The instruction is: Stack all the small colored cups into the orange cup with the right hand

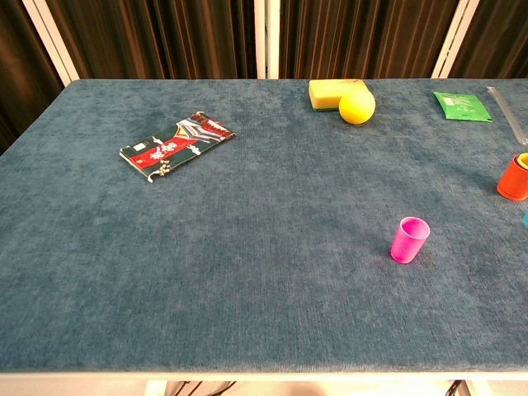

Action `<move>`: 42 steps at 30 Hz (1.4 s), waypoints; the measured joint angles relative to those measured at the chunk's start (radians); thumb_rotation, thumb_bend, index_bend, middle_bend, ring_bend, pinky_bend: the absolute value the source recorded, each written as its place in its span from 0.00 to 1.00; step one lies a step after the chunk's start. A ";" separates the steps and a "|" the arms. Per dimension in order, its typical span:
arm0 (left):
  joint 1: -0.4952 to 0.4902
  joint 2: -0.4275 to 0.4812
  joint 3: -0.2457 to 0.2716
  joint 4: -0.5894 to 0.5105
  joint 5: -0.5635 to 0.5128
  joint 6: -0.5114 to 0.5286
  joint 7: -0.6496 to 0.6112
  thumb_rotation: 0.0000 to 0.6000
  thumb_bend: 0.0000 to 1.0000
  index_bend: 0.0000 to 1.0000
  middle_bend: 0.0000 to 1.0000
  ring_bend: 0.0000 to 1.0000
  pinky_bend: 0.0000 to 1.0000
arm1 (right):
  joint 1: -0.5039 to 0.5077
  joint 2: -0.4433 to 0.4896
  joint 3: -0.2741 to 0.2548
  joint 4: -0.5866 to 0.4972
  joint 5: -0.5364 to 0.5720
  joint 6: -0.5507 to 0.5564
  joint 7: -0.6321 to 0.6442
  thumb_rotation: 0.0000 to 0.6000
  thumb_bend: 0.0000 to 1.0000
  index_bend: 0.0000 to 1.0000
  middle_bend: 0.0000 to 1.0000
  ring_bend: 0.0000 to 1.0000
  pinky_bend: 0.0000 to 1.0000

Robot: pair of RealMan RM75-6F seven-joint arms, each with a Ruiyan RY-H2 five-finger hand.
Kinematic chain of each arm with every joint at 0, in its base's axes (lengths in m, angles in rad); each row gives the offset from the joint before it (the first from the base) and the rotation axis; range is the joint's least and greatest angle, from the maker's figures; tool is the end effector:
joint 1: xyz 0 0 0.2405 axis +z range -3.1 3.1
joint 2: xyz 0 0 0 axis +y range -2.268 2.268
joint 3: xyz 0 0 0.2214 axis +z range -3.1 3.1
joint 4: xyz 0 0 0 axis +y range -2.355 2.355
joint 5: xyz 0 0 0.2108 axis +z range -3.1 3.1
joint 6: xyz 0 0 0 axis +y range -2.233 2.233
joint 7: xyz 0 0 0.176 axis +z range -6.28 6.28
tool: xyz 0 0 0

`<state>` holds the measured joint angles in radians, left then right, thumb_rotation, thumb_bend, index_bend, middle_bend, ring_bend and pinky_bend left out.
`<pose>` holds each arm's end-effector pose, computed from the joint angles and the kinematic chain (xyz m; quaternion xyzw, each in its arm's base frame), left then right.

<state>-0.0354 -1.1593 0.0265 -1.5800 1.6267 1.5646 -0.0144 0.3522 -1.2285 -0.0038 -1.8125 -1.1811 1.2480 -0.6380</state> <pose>-0.2725 0.1798 0.1260 -0.6162 -0.3823 -0.4052 0.5567 -0.2274 -0.2470 0.0553 0.7206 -0.3492 0.2239 0.5555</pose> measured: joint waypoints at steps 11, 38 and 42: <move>-0.003 -0.001 -0.002 -0.006 0.002 0.000 0.006 1.00 0.07 0.03 0.00 0.00 0.00 | 0.034 0.068 0.119 -0.048 0.059 0.027 0.036 1.00 0.30 0.51 0.44 0.43 0.30; -0.007 0.000 -0.004 0.002 -0.006 -0.011 0.001 1.00 0.07 0.03 0.00 0.00 0.00 | 0.120 -0.058 0.153 0.199 0.244 -0.110 0.083 1.00 0.30 0.51 0.43 0.43 0.29; -0.007 -0.001 -0.003 0.004 -0.007 -0.014 0.000 1.00 0.07 0.03 0.00 0.00 0.00 | 0.121 -0.048 0.140 0.191 0.243 -0.126 0.081 1.00 0.21 0.33 0.32 0.32 0.25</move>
<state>-0.0427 -1.1607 0.0236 -1.5763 1.6201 1.5511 -0.0144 0.4729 -1.2766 0.1360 -1.6213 -0.9377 1.1221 -0.5573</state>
